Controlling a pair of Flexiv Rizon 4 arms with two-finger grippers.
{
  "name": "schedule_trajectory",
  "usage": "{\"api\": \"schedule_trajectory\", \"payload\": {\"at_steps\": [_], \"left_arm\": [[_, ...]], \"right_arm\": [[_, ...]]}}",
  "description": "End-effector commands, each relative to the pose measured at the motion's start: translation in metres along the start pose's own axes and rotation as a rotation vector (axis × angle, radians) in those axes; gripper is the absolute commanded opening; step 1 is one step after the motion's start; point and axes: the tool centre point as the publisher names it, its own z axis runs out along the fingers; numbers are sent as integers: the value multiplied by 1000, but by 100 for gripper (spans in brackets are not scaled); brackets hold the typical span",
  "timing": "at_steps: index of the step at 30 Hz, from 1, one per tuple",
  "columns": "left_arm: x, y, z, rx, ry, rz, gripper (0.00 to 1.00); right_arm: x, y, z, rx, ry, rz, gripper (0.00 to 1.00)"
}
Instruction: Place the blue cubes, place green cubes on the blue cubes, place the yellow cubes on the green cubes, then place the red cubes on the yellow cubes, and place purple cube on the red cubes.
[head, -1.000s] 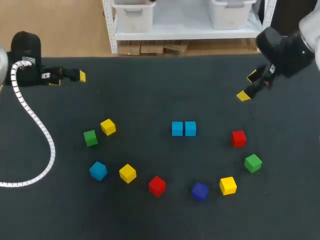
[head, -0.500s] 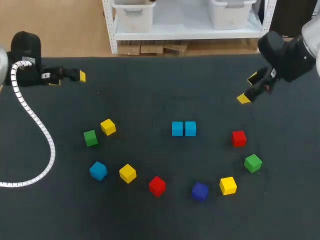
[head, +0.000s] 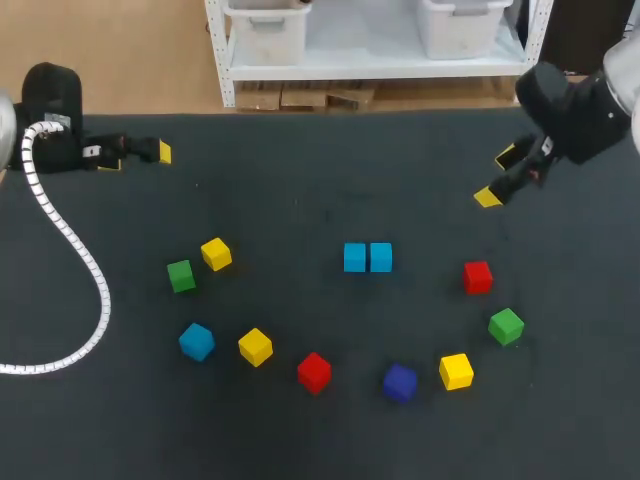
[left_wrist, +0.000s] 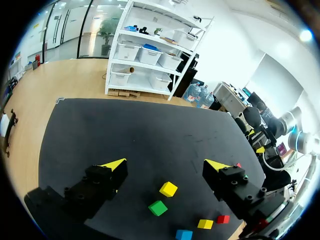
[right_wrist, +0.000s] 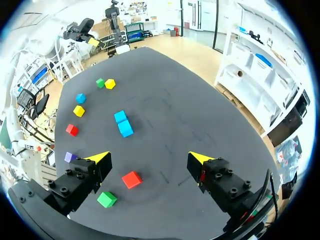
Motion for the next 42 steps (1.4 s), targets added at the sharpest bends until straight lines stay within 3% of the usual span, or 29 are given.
{"api": "schedule_trajectory", "payload": {"at_steps": [1,28,39,42], "left_arm": [[1,1,0,5,-4,1,100],[1,1,0,5,-4,1,100],[2,-10,-1,-63,66,118,100],[2,-25,-2,-80,133,220,100]], "right_arm": [[0,0,0,-2,-1,-1,100],[0,0,0,-2,-1,-1,100],[0,0,0,-2,-1,-1,100],[0,0,0,-2,-1,-1,100]]}}
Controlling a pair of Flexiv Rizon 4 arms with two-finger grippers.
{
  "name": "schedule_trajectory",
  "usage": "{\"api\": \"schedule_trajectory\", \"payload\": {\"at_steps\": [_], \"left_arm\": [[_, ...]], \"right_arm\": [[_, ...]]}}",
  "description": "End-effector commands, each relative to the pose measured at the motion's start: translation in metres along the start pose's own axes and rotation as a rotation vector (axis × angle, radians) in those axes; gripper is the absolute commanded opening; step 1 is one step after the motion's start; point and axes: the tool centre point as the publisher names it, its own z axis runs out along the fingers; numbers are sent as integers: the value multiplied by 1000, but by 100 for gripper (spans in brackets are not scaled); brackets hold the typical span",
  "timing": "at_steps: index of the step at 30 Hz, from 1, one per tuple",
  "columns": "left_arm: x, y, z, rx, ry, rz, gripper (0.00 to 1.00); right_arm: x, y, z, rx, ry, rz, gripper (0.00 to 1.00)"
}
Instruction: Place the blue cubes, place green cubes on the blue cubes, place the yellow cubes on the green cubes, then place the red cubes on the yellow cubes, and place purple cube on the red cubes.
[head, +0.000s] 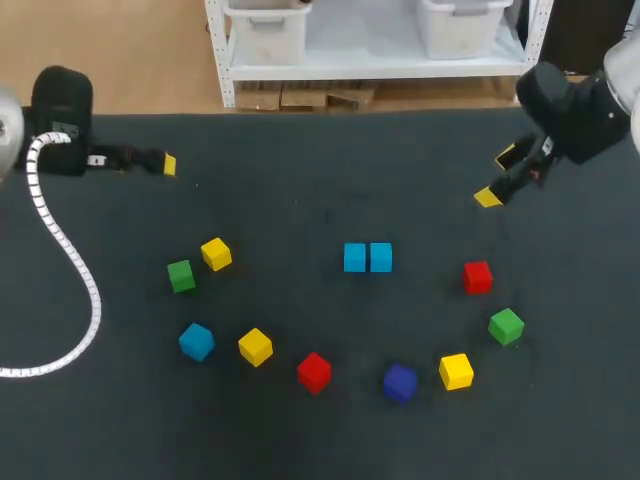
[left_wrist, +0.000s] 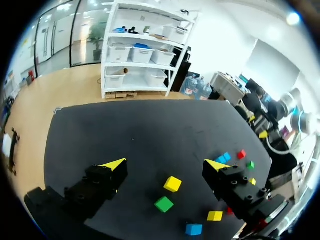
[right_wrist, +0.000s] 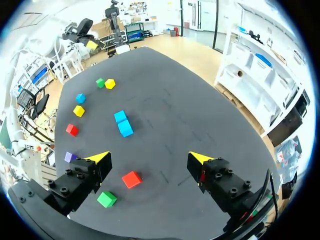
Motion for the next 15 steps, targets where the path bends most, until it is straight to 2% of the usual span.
{"api": "schedule_trajectory", "payload": {"at_steps": [1,2,5,8,11,13,15], "left_arm": [[-12,-22,-4,-47,116,112,100],[-14,-28,-2,-38,148,146,100],[-16,-45,2,-103,260,234,100],[-14,-55,5,-115,326,231,100],[-7,-70,2,-97,353,217,100],[3,-80,-1,-60,386,227,100],[15,-89,-6,-74,408,215,100]], "right_arm": [[0,0,0,-2,-2,-1,100],[0,0,0,-2,-2,-1,100],[0,0,0,-2,-2,-1,100],[0,0,0,-2,-2,-1,100],[0,0,0,-2,-2,-1,100],[0,0,0,-2,-2,-1,100],[0,0,0,-2,-2,-1,100]]}}
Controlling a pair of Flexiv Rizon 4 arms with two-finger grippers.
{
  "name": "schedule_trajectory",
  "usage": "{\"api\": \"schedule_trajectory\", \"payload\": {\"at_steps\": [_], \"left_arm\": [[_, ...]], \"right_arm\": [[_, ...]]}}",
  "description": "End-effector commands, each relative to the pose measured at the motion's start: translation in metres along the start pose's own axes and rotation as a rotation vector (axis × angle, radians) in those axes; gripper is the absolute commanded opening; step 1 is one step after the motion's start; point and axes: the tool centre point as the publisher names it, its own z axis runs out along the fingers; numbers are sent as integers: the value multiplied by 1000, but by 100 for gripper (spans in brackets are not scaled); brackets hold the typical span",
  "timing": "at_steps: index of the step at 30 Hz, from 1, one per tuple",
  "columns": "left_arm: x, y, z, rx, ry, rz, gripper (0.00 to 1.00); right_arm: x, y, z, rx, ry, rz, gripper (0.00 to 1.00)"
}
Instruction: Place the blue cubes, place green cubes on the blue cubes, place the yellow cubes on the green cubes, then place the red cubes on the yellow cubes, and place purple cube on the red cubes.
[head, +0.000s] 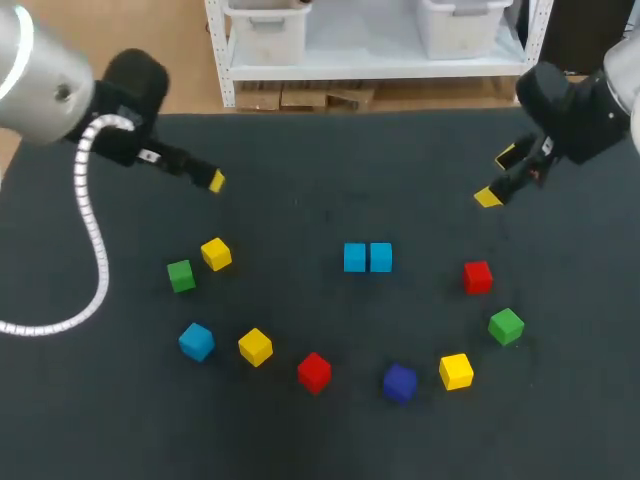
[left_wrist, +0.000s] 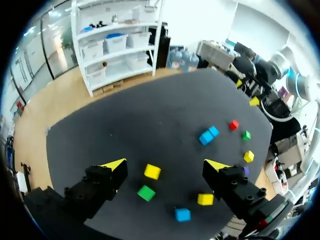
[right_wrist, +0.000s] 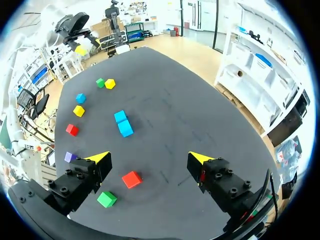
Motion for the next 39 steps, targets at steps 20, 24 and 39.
{"api": "schedule_trajectory", "payload": {"at_steps": [20,24,39], "left_arm": [[124,-80,30,-166,327,-257,100],[138,-81,38,-139,337,-271,100],[173,-67,54,-90,445,-273,100]], "right_arm": [[0,0,0,-2,-2,-1,100],[0,0,0,-2,-2,-1,100],[0,0,0,-2,-2,-1,100]]}}
